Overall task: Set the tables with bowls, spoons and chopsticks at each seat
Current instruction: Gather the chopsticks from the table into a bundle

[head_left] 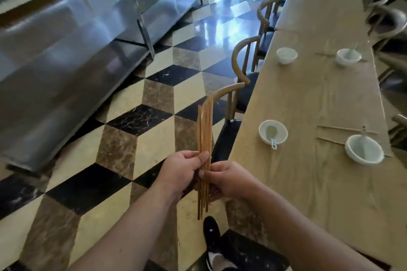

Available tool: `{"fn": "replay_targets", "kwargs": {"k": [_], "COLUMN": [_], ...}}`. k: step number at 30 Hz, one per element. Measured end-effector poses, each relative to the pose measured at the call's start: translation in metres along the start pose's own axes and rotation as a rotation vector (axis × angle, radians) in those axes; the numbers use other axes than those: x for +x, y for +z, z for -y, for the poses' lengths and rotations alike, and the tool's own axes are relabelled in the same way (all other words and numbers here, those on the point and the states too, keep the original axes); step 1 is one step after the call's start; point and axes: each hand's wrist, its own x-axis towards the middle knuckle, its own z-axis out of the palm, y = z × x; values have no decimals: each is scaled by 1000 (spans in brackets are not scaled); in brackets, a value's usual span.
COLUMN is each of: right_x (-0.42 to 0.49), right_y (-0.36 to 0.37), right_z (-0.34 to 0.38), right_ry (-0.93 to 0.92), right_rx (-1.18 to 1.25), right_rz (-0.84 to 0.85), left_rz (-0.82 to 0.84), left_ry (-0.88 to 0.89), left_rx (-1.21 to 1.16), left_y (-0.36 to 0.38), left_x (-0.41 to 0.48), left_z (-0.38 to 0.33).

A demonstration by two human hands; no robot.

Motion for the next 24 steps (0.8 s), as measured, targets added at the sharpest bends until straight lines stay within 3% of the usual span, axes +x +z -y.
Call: {"fn": "replay_targets", "kwargs": {"k": [7,14,19,24], "right_x": [109,184,209,229], "right_y": [11,3,-14,-27], "right_z": [55,131,159,175], "right_ry": [18,-4,-16,-42], "right_rx": [64,40,60,185], "right_rz": [94,78,12,-190], "left_rz": [-43,-39,110,285], "left_ry": [-50,53,48,118], "left_rx": [74,125,217,313], "left_y": [-69,-110,-120,-112], "left_x": [90,159,210,263], "left_z": [-51,-113,-149,-187]}}
